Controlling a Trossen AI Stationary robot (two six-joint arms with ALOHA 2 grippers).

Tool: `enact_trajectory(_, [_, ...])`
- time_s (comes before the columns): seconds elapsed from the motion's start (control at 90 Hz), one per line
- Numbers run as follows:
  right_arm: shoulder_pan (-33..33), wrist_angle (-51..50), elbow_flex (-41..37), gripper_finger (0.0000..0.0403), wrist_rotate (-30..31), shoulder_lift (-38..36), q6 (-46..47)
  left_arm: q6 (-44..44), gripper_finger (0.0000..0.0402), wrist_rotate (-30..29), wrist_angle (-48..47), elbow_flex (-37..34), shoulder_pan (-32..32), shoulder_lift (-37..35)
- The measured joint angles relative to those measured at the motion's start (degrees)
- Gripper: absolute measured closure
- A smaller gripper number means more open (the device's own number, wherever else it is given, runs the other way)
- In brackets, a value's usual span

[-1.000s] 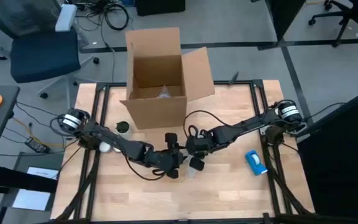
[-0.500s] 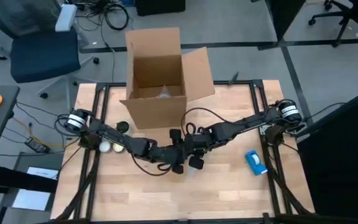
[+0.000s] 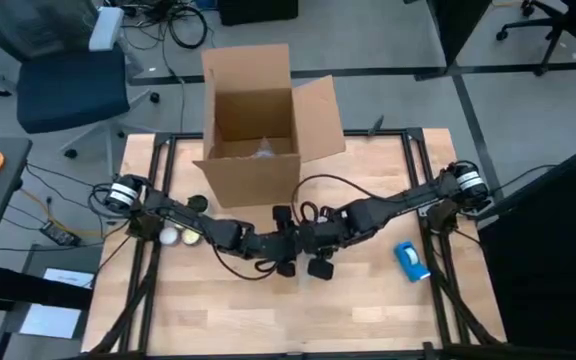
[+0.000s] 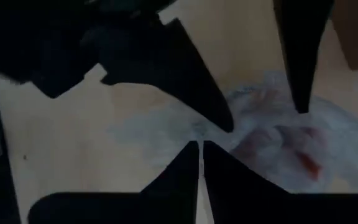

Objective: Wrap mug
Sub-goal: Wrap the black mug with bubble wrap

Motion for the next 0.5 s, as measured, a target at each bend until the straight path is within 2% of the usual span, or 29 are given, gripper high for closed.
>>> enact_trajectory(0.178, [0.07,-0.61,-0.02,0.0403,4.28,1.11,1.7,-0.31,0.0229,-0.06,0.05,-0.11,0.09,0.0])
enact_trajectory(0.5, [-1.44,-0.2,-1.71,0.0403,3.8,2.62,1.48,-0.79,0.0229,-0.61,-0.95,-0.24,-0.04,0.09])
